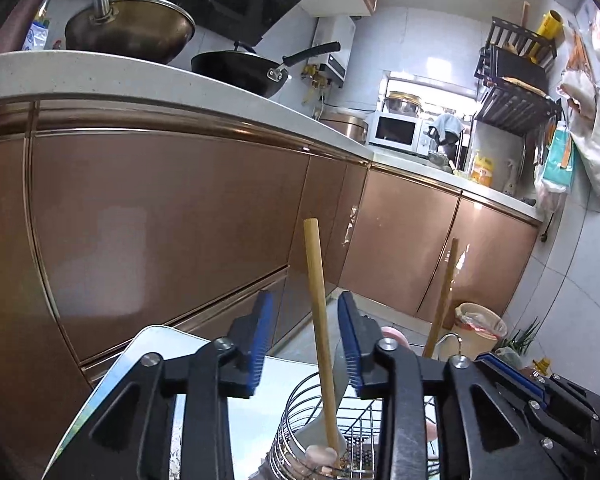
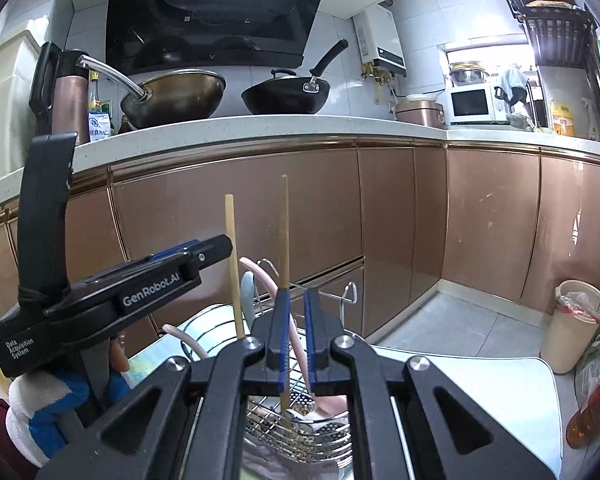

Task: Organize utensils
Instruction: 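Lower both chopsticks into the wire holder and open both tools, then move both open tools back over the remaining chopsticks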

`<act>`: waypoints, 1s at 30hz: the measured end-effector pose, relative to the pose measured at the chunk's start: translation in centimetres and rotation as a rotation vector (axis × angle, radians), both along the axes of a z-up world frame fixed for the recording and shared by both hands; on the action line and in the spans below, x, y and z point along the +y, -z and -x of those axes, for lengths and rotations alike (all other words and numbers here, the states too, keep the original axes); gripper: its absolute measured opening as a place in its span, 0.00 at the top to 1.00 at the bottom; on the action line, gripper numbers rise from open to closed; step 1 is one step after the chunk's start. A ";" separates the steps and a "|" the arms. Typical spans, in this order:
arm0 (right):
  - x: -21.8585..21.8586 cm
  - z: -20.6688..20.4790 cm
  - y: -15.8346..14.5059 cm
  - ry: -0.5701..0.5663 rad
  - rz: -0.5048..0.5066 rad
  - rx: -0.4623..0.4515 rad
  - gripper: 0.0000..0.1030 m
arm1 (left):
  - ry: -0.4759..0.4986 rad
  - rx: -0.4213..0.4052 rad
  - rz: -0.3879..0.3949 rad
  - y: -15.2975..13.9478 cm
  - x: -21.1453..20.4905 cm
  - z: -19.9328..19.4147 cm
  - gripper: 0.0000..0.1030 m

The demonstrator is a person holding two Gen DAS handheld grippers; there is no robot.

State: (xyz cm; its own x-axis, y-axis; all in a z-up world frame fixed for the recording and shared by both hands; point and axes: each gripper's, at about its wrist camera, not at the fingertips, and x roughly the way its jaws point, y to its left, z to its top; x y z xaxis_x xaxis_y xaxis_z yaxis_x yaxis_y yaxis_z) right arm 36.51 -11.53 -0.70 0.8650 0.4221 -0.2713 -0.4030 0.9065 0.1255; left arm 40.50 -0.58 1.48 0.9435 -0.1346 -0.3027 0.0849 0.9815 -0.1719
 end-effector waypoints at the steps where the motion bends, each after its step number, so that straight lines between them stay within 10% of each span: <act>1: 0.0 0.2 -0.1 0.000 -0.001 0.003 0.93 | -0.001 0.001 -0.003 -0.1 0.0 0.2 0.63; 30: -0.2 16.1 -2.3 -0.033 0.026 0.173 0.65 | -0.078 0.160 -0.155 -2.9 5.2 20.0 0.40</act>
State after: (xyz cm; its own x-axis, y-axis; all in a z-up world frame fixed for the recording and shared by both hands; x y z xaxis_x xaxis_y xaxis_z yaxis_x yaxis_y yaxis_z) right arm 20.40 -11.77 1.64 0.7904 0.4402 -0.4260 -0.4067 0.8971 0.1726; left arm 20.49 4.62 4.40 0.8875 -0.0034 -0.4608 -0.0085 0.9997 -0.0237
